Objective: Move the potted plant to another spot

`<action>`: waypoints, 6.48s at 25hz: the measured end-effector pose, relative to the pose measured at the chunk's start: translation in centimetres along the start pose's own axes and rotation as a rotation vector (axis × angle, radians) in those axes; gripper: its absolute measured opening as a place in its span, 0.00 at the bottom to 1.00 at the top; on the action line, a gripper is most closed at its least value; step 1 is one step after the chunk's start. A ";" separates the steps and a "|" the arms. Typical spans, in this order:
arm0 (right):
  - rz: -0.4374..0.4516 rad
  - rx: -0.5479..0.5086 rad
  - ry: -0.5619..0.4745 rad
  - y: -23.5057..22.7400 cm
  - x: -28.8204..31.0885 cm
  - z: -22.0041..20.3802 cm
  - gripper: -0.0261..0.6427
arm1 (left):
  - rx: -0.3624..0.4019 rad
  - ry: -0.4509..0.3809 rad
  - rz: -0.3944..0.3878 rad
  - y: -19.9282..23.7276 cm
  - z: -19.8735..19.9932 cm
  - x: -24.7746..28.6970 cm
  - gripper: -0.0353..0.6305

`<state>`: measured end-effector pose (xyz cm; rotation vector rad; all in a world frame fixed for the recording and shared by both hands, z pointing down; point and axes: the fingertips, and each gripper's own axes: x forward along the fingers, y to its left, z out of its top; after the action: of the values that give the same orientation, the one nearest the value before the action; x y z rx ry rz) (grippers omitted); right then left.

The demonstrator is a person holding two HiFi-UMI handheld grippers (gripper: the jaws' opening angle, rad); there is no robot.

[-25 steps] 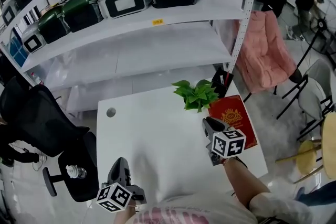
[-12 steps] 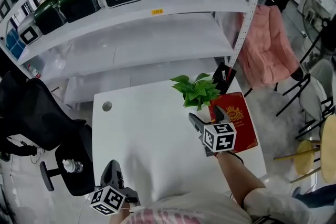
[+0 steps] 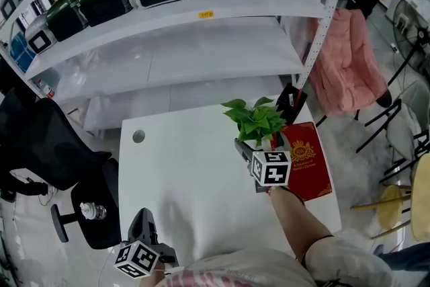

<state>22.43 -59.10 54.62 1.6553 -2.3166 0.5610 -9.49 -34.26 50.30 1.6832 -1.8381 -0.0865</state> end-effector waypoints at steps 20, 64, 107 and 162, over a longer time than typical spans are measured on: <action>-0.011 -0.099 -0.032 -0.5 3.1 1.1 0.93 | 0.006 0.016 0.030 0.2 -0.9 -0.1 0.09; 0.030 -0.117 -0.012 -0.5 4.8 1.6 0.79 | 0.022 0.015 0.062 0.7 -1.1 -1.1 0.09; 0.066 0.031 -0.074 0.4 1.2 3.1 0.78 | 0.018 0.023 0.017 0.5 -1.3 -1.4 0.09; 0.031 -0.039 -0.412 29.7 -20.0 8.9 0.78 | 0.120 -0.007 -0.506 8.1 12.3 -5.2 0.09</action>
<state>1.20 -37.51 33.51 1.8627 -2.6147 0.1892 -22.63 -32.47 42.12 2.1999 -1.4049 -0.1955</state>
